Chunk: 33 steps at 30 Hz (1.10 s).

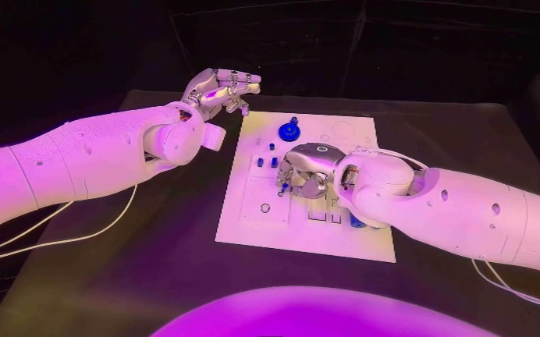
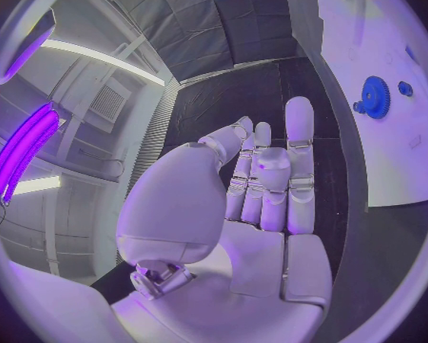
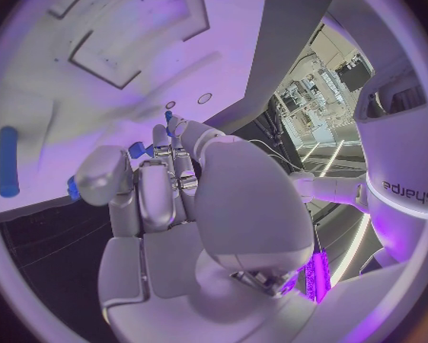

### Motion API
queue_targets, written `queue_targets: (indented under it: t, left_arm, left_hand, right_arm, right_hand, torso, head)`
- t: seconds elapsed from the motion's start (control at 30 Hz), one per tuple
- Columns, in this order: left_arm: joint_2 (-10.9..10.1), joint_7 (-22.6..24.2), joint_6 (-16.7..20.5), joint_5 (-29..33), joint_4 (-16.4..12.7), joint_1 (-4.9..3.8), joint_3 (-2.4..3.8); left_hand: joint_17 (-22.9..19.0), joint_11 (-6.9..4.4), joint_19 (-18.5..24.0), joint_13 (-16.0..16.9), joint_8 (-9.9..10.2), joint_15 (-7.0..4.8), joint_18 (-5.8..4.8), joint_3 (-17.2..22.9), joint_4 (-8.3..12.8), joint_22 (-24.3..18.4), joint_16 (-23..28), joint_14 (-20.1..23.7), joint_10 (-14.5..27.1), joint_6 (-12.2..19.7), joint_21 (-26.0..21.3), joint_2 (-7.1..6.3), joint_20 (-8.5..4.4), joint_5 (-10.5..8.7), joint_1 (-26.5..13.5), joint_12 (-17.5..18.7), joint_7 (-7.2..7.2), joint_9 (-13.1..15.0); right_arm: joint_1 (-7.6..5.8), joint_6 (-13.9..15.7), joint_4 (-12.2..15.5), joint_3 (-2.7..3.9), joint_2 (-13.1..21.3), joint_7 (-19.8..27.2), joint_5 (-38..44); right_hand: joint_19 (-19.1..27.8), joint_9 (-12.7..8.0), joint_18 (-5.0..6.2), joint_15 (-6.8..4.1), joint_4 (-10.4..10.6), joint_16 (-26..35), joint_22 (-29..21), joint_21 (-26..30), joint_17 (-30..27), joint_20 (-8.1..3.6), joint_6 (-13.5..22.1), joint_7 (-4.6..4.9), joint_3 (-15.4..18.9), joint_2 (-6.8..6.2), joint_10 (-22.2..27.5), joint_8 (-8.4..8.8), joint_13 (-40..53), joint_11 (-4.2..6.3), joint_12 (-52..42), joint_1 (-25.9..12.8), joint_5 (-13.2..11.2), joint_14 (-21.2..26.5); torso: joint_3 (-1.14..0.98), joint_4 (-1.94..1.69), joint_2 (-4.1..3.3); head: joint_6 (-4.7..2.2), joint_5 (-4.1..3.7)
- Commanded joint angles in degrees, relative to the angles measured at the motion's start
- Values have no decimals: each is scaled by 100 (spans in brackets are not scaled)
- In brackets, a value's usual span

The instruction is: Assemble the parts on the task board

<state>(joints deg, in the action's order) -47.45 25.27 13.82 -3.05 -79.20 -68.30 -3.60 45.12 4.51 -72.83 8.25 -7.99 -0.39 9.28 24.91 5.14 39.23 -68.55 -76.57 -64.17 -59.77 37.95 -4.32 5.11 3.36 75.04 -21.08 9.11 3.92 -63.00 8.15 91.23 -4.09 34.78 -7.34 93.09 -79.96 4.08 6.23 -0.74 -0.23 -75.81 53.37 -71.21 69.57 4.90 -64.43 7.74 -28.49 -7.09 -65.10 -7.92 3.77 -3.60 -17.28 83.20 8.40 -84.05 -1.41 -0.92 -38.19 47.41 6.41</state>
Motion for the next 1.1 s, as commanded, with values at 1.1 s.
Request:
queue_targets:
  t: [1.1]
  left_arm:
    - [64, -64, -159, 10, 69, -8, 2]
  left_hand:
    - [-33, 6, 10, 12, -9, 16, 109, -40, 20, -10, 27, 32, 60, 45, -41, 33, 25, 3, -16, -56, 16, -7]
  right_arm:
    - [64, -107, -104, -6, -133, -43, 429]
  right_hand:
    - [-31, -3, -6, -44, -16, -44, 18, -27, 22, -18, -40, 17, -50, 0, -45, 29, 3, -14, 32, -72, 23, -247]
  torso:
    - [3, 2, 1]
  head:
    - [94, 115]
